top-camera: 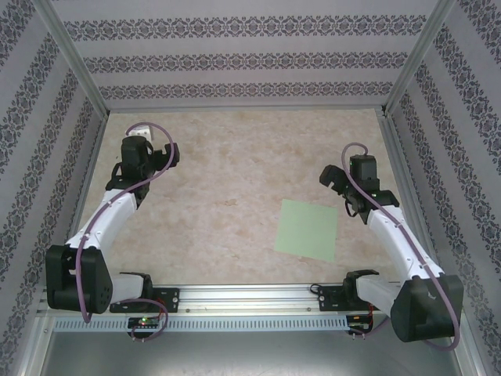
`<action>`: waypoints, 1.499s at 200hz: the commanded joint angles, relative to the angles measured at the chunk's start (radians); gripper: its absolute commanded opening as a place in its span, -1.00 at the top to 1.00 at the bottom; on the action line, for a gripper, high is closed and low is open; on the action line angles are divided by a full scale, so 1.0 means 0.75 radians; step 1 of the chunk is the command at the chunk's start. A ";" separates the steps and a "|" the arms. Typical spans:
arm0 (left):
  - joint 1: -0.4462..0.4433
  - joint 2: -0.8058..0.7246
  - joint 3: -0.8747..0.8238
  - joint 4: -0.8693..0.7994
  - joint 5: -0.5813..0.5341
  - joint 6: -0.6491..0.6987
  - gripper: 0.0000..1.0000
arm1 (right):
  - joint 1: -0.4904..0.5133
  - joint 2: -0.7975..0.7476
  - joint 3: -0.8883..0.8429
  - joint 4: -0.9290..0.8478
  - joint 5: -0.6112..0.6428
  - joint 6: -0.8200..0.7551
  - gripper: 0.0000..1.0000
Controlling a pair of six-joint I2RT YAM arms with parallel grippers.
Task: Fold a paper plane with a square sheet of paper (pick it up from the middle)
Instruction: Move the square sheet of paper to the center of the table.
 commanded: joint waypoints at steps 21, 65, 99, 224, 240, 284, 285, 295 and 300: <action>0.013 0.007 0.088 -0.100 0.116 -0.070 -1.00 | 0.163 -0.076 -0.120 -0.179 -0.153 0.281 -0.96; 0.013 0.023 0.119 -0.136 0.154 -0.065 -1.00 | 0.395 0.004 -0.164 -0.107 -0.061 0.458 -0.96; 0.013 0.049 0.138 -0.157 0.199 -0.068 -1.00 | 0.470 0.164 -0.117 -0.085 -0.046 0.475 -0.96; 0.013 0.093 0.165 -0.169 0.270 -0.064 -1.00 | 0.526 0.542 -0.035 0.082 -0.172 0.389 -0.96; 0.013 0.092 0.165 -0.171 0.276 -0.077 -1.00 | 0.530 0.592 -0.002 0.093 -0.184 0.366 -0.96; 0.013 0.101 0.155 -0.165 0.322 -0.124 -1.00 | 0.543 0.803 0.205 0.098 -0.192 0.236 -0.96; 0.012 0.102 0.155 -0.165 0.325 -0.126 -1.00 | 0.543 0.806 0.212 0.096 -0.192 0.232 -0.96; 0.012 0.106 0.153 -0.163 0.342 -0.135 -1.00 | 0.554 0.884 0.296 0.079 -0.200 0.191 -0.96; 0.013 0.107 0.154 -0.164 0.348 -0.141 -1.00 | 0.564 0.922 0.340 0.066 -0.201 0.168 -0.96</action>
